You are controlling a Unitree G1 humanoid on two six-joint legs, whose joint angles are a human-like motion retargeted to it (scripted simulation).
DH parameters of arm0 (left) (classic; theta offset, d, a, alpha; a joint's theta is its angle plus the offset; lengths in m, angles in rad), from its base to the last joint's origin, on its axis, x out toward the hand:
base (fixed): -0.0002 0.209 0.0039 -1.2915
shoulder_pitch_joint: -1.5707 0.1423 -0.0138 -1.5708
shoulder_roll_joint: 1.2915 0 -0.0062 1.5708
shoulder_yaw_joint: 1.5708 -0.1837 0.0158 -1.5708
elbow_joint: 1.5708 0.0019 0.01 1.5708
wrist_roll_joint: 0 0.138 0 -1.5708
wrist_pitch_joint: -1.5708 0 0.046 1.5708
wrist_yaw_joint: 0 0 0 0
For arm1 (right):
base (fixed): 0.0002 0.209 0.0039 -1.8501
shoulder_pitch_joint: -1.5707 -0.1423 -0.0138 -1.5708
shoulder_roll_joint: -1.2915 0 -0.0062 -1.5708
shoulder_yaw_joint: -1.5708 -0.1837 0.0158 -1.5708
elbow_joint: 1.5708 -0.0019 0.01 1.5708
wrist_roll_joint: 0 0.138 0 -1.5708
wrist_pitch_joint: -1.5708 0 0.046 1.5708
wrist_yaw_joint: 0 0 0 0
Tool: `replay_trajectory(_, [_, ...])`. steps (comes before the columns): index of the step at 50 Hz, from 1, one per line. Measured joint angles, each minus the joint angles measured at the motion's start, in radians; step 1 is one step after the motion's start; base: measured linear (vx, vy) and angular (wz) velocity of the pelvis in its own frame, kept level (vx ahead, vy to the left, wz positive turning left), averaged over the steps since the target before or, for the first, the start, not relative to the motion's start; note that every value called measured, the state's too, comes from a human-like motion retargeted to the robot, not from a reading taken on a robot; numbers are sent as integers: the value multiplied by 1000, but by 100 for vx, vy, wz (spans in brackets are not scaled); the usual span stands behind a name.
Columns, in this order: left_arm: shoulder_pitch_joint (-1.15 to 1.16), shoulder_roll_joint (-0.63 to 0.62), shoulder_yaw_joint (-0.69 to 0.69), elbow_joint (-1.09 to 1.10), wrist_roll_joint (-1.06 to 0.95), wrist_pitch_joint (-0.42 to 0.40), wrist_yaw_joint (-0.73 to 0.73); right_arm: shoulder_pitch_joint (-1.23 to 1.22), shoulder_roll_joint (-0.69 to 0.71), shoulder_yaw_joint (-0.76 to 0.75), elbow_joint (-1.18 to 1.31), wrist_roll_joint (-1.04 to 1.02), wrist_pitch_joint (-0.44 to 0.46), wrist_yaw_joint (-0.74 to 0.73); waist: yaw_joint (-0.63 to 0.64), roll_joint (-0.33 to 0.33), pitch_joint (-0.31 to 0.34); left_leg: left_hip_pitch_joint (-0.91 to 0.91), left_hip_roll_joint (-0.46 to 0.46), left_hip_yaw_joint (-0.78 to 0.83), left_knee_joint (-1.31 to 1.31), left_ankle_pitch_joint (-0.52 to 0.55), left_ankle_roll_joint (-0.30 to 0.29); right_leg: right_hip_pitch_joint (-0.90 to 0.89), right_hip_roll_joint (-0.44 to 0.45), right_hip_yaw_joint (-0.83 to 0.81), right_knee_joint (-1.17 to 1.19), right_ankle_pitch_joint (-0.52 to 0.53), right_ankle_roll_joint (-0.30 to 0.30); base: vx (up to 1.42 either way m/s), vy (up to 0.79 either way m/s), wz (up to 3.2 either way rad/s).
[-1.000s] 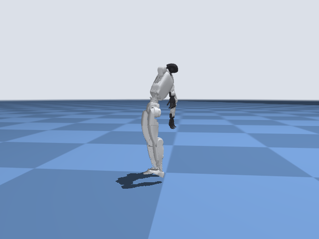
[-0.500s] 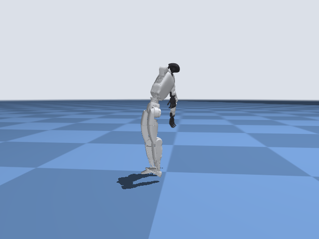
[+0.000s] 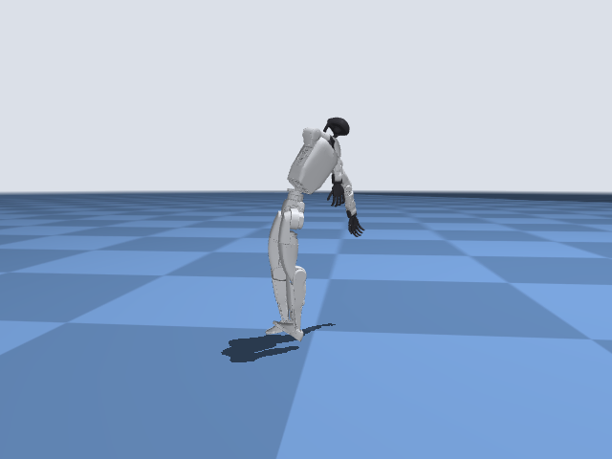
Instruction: In place motions
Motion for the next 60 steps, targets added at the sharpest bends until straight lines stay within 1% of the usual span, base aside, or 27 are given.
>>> replay_trajectory(6, [0,0,0,-31,-48,-12,-11,0,0,0,46,24,1,-7,-12,-1,-26,-11,13,-2,5,10,-9,9,98,97,36,-77,30,-8,-14,-3])
replay_trajectory(8, [0,0,0,-44,-59,-16,-16,0,0,0,54,31,-1,-7,-11,-1,-30,-10,17,-3,8,14,-15,21,117,95,42,-113,14,-8,-14,1])
replay_trajectory(10, [0,0,0,-59,-74,-21,-23,0,0,0,57,38,-4,-7,-4,-1,-30,-8,22,3,14,16,-26,37,115,49,35,-153,-15,-8,-18,-5])
replay_trajectory(12, [0,0,0,-67,-98,-27,-36,0,0,0,54,49,-6,-2,12,-2,-33,-4,18,5,26,17,-44,51,113,32,21,-159,-36,-1,-10,-10])
replay_trajectory(13, [0,0,0,-69,-112,-29,-43,0,0,0,51,56,-8,2,25,-1,-32,-2,16,9,34,19,-54,59,113,40,15,-159,-33,-1,-9,-20])
replay_trajectory(15, [0,0,0,-66,-146,-32,-53,0,0,0,38,73,-10,18,49,1,-17,1,21,6,56,27,-80,67,111,46,13,-157,-26,-8,-18,-20])
replay_trajectory(18, [0,0,0,-43,-204,-36,-55,0,0,0,-2,99,-18,42,68,2,17,-8,36,1,118,58,-134,85,103,32,9,-165,-38,-10,-9,-9])
replay_trajectory(20, [0,0,0,-15,-233,-36,-53,0,0,0,-38,112,-22,50,71,0,37,-29,43,13,184,102,-168,104,100,39,-2,-175,-45,-16,-17,-1])
replay_trajectory(22, [0,0,0,33,-242,-25,-47,0,0,0,-72,115,-20,59,80,-6,54,-75,51,30,305,199,-181,127,72,32,-18,-173,-45,-10,-15,2])
replay_trajectory(23, [0,0,0,70,-243,-17,-44,0,0,0,-85,110,-14,65,88,-9,59,-110,56,16,391,267,-189,142,51,28,-26,-171,-42,-17,-18,5])
replay_trajectory(25, [0,0,0,134,-243,-4,-38,0,0,0,-120,98,-5,82,113,-13,73,-190,60,-17,557,398,-167,162,17,16,-40,-165,-37,-22,-18,6])
replay_trajectory(26, [0,0,0,162,-243,-1,-38,0,0,0,-142,91,-2,94,138,-15,76,-239,53,-13,638,419,-132,168,-1,15,-47,-161,-37,-23,-19,-6])
replay_trajectory(27, [0,0,0,189,-243,2,-40,0,0,0,-164,82,-1,106,163,-17,80,-288,41,-13,718,426,-112,172,-18,16,-53,-156,-38,-22,-18,-20])
replay_trajectory(31, [0,0,0,271,-254,3,-51,0,0,0,-275,53,-5,146,246,-17,98,-479,-19,-10,1019,352,-152,177,-59,20,-61,-140,-47,-12,-8,-16])
replay_trajectory(33, [0,0,0,306,-253,1,-51,0,0,0,-356,59,-21,156,264,-15,107,-565,-4,37,1162,317,-153,177,-77,16,-59,-139,-51,-9,1,-4])
replay_trajectory(35, [0,0,0,321,-235,-6,-48,0,0,0,-442,77,-41,167,288,-14,120,-658,-33,34,1280,283,-189,175,-80,28,-62,-136,-58,-4,3,-26])
replay_trajectory(38, [0,0,0,327,-184,-15,-50,0,0,0,-566,114,-66,184,315,-10,130,-747,-24,53,1395,260,-204,165,-79,36,-61,-138,-68,0,0,-8])
replay_trajectory(40, [0,0,0,323,-164,-20,-56,0,0,0,-635,136,-76,191,334,-9,135,-776,-14,61,1433,252,-210,155,-75,40,-56,-141,-77,0,0,0])
replay_trajectory(45, [0,0,0,286,-205,-27,-63,0,0,0,-730,188,-70,201,355,-4,136,-729,-2,51,1363,261,-229,139,-67,27,-44,-154,-80,2,-1,14])
replay_trajectory(50, [0,0,0,222,-305,-33,-86,0,0,0,-754,239,-51,235,337,2,126,-551,-40,-17,1095,274,-243,150,-51,-4,-47,-168,-70,10,3,35])
replay_trajectory(53, [0,0,0,189,-379,-34,-119,0,0,0,-734,250,-39,243,305,6,121,-386,-72,-88,854,285,-222,174,-34,-31,-51,-180,-62,15,7,41])
replay_trajectory(56, [0,0,0,167,-455,-30,-151,0,0,0,-694,253,-28,256,262,13,132,-202,-92,-162,585,298,-178,208,-7,-48,-48,-195,-55,18,8,26])
replay_trajectory(57, [0,0,0,160,-474,-29,-157,0,0,0,-682,255,-25,260,249,17,135,-146,-96,-184,499,278,-169,216,5,-52,-47,-199,-53,21,12,22])
replay_trajectory(58, [0,0,0,152,-486,-30,-161,0,0,0,-675,259,-23,264,236,22,132,-97,-100,-204,414,211,-177,218,18,-56,-48,-201,-52,21,14,35])
replay_trajectory(60, [0,0,0,135,-503,-31,-165,0,0,0,-661,266,-19,272,201,28,125,-4,-80,-165,277,99,-176,232,39,-75,-46,-211,-45,21,14,46])
